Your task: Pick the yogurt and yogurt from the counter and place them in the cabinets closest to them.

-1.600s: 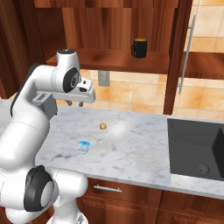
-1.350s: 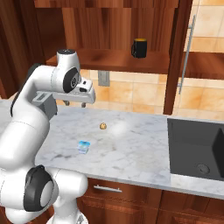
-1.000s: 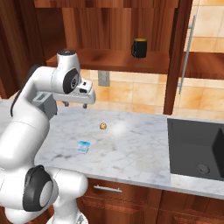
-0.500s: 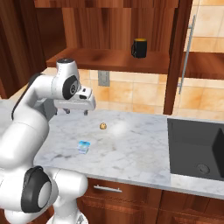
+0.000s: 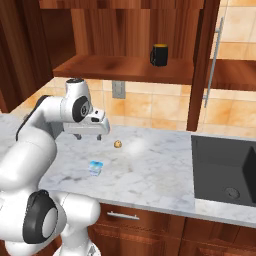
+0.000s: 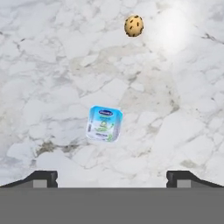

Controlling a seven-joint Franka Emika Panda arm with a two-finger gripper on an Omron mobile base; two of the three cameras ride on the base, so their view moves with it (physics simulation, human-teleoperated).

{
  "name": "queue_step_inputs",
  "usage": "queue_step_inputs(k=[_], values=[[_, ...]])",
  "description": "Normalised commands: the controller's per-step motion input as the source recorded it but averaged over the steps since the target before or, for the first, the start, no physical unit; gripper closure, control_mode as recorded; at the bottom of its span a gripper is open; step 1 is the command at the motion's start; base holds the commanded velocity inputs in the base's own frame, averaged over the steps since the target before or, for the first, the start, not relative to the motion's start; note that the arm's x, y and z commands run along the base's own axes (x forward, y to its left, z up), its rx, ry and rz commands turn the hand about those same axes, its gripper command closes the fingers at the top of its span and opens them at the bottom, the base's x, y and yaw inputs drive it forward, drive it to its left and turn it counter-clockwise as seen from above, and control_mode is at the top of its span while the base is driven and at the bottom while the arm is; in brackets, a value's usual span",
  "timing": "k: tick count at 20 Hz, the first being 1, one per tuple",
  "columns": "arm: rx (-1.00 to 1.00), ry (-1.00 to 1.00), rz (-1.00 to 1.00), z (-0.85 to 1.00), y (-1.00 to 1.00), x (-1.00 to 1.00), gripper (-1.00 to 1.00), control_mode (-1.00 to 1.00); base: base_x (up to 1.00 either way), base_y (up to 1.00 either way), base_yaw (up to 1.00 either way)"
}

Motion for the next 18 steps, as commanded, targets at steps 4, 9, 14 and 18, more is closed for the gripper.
queue_step_inputs(k=[4, 9, 14, 18], values=[[-0.05, 0.02, 0.01, -0.32, 0.0, 0.0, -1.0, -1.0, 0.0, 0.0, 0.0], [-0.01, 0.0, 0.02, -0.28, 0.0, 0.0, -1.0, -1.0, 0.0, 0.0, 0.0], [0.0, 0.01, 0.03, -0.37, 0.0, 0.0, -1.0, -1.0, 0.0, 0.0, 0.0], [0.0, 0.0, 0.03, -0.34, 0.01, 0.01, -1.0, -1.0, 0.0, 0.0, 0.0]])
